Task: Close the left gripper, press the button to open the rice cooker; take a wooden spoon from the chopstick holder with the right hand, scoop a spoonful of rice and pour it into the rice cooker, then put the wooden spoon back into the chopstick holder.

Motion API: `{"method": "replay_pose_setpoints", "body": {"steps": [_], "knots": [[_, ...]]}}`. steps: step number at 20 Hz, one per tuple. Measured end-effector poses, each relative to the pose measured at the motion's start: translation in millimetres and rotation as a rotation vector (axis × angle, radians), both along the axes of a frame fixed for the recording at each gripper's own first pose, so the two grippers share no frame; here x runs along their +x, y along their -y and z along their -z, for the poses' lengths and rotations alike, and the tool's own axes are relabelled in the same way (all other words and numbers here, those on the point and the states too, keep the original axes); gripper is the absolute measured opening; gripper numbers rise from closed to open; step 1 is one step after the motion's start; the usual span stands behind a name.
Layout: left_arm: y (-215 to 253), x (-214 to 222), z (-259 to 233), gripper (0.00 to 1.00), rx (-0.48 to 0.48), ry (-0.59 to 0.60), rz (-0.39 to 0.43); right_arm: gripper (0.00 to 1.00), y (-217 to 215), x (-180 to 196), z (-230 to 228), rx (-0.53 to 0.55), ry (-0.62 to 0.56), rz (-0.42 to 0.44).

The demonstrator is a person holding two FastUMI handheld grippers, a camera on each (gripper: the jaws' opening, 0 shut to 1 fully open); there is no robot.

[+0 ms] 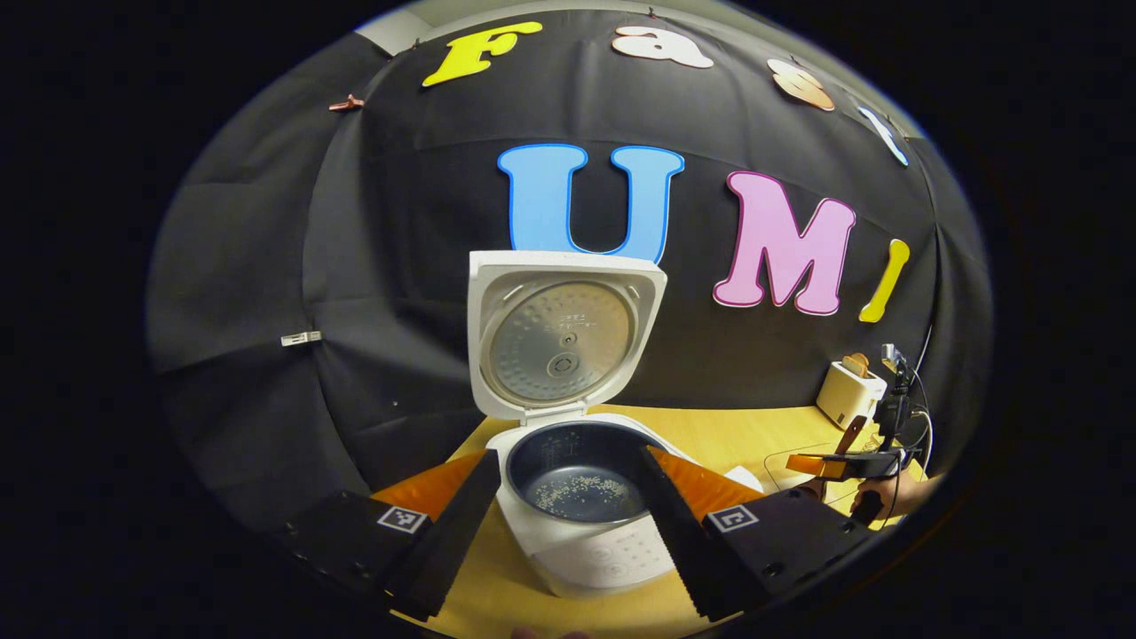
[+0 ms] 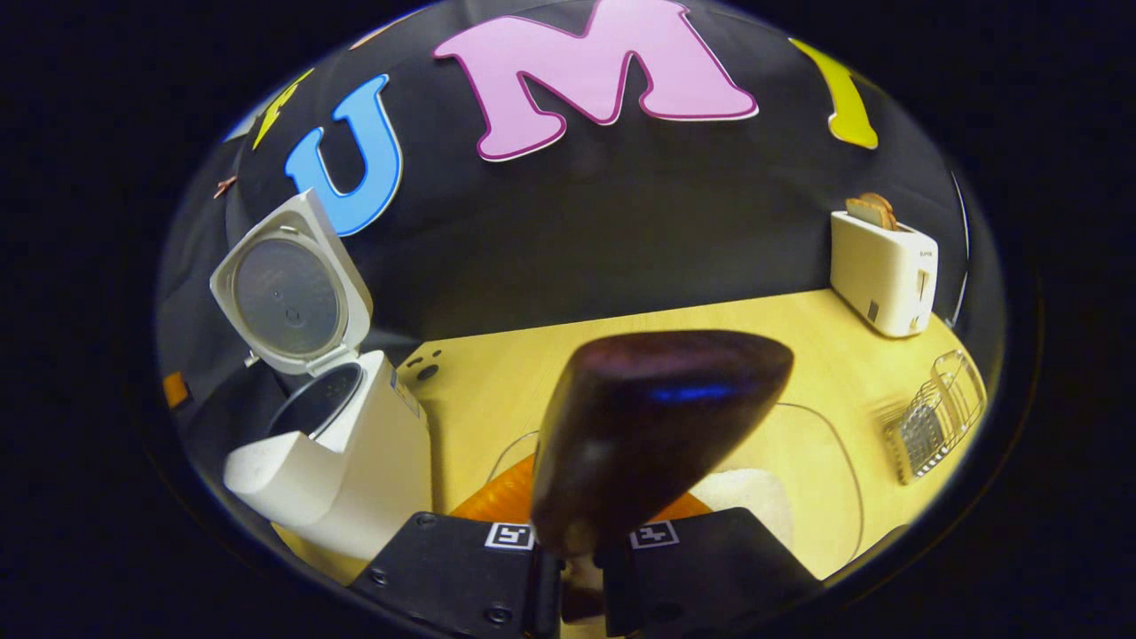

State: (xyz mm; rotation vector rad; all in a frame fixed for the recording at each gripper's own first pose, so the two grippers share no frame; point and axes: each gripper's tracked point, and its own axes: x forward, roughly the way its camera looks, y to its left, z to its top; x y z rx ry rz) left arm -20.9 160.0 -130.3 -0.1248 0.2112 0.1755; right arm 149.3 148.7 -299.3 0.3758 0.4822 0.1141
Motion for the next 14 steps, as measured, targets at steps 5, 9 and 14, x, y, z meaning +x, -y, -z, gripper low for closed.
{"method": "replay_pose_setpoints", "body": {"steps": [5,9,14], "knots": [[-7.0,2.4,3.3,0.99,-0.016,0.002,-0.011,0.23,-1.0,8.5,4.2,0.168,-0.047,0.097],[-4.9,6.1,-0.7,0.98,-0.016,0.013,-0.003,0.23,21.7,7.0,7.3,0.323,-0.069,0.214],[-1.8,6.8,-4.2,0.99,-0.014,0.018,0.003,0.23,55.6,4.0,-12.7,0.401,-0.004,0.277]]}}
